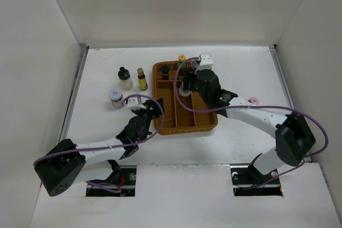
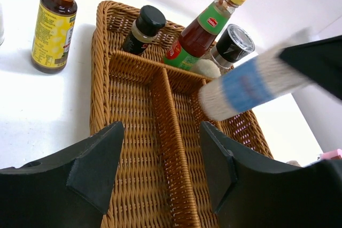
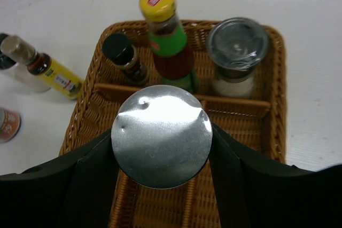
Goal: Organize the condiment bottles
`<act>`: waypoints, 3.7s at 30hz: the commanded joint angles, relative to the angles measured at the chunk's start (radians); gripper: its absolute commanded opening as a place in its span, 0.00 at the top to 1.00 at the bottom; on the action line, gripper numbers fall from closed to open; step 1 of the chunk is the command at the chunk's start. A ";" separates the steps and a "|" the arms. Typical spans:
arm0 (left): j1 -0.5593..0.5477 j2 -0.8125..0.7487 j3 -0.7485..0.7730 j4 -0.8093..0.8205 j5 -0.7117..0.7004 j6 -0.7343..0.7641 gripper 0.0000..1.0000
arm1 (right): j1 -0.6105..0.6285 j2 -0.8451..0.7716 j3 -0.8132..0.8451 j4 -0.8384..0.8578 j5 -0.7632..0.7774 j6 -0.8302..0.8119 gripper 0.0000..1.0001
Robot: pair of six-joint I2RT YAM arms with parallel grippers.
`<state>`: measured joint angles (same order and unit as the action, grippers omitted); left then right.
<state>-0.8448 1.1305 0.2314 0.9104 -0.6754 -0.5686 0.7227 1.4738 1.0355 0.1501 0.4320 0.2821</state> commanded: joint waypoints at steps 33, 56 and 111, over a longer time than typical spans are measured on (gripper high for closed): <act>-0.026 -0.018 0.020 0.042 0.023 -0.028 0.42 | -0.169 -0.552 -0.416 -0.073 0.540 0.141 0.09; -0.059 0.006 0.022 0.045 0.033 -0.036 0.41 | -0.519 -0.337 -0.451 -0.190 0.272 0.255 0.32; -0.012 0.011 0.039 0.038 0.030 -0.021 0.42 | -0.092 0.111 -0.044 0.115 0.146 0.026 0.14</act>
<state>-0.8642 1.1778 0.2314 0.9096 -0.6437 -0.5949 0.6216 1.6802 0.9867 0.2325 0.5465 0.3084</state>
